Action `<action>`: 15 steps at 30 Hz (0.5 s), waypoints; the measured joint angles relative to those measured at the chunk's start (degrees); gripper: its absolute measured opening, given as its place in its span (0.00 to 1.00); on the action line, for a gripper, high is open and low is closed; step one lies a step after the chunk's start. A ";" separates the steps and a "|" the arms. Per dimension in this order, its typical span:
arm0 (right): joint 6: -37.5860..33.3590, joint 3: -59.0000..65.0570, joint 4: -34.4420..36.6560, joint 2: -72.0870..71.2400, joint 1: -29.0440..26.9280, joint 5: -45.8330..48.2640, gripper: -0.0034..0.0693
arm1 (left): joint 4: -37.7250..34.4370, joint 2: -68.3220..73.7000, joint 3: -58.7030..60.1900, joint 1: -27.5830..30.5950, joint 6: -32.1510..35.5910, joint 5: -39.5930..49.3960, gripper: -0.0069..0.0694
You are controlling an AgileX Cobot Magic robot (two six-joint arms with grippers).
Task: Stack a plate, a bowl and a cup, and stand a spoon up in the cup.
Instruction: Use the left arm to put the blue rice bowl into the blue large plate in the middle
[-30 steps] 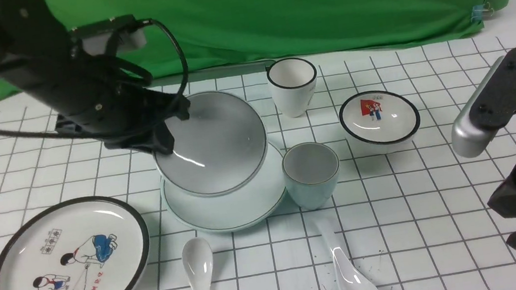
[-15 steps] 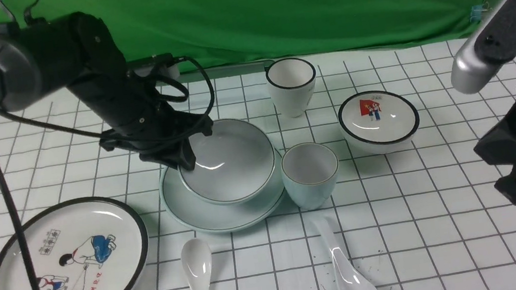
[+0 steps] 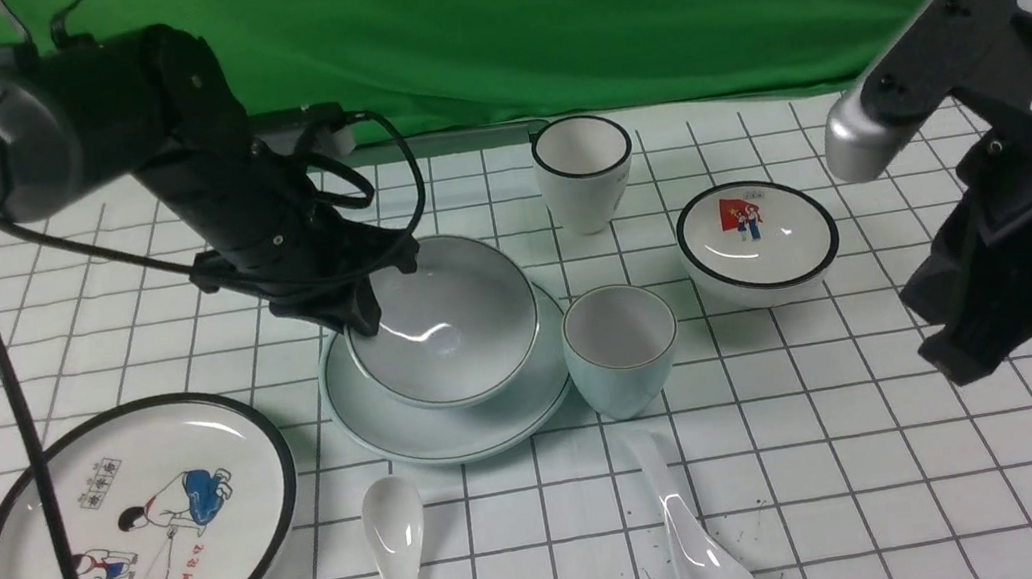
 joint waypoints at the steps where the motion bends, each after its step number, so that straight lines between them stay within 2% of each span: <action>1: 0.00 -0.31 0.00 0.09 0.00 0.00 0.08 | 0.00 0.07 -0.04 0.00 0.00 0.10 0.08; 8: -0.15 -2.68 -0.01 0.62 0.00 0.00 0.08 | -0.16 1.34 -0.06 0.02 0.00 0.28 0.12; 11: -0.15 -2.84 -0.01 0.62 0.00 -0.21 0.08 | -0.16 1.34 -0.06 0.02 0.00 -0.38 0.20; 15: -0.22 -2.88 -0.01 0.62 0.00 -0.71 0.08 | 0.63 1.39 -1.47 0.07 -0.14 0.38 0.41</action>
